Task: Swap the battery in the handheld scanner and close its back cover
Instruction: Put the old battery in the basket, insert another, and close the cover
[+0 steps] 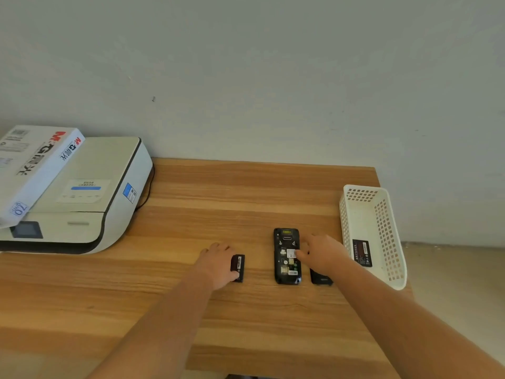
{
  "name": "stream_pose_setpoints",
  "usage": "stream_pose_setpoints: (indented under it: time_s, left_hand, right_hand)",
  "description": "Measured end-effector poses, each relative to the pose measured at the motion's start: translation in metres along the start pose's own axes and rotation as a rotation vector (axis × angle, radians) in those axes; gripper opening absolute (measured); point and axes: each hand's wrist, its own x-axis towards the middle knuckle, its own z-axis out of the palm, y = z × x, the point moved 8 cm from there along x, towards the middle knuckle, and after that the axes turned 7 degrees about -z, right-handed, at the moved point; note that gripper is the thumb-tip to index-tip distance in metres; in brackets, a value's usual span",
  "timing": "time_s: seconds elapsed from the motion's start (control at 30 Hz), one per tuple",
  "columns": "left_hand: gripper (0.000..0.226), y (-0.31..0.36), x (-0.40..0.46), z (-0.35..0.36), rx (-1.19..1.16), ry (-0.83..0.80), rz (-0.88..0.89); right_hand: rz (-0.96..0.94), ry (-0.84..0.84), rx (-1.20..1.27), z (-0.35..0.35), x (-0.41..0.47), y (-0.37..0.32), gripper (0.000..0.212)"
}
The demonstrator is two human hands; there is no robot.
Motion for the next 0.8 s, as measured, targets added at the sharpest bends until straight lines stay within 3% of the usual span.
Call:
stream_pose_setpoints:
  time_s: [0.2,0.8]
  left_hand:
    - [0.079,0.005,0.002,0.027,0.09,-0.004,0.023]
    - [0.072,0.007,-0.003,0.002,-0.083,0.097,0.007]
  right_hand:
    - [0.068,0.094,-0.023,-0.002,-0.014,0.017,0.05]
    - [0.021,0.119,0.028,0.0,-0.021,0.019,0.044]
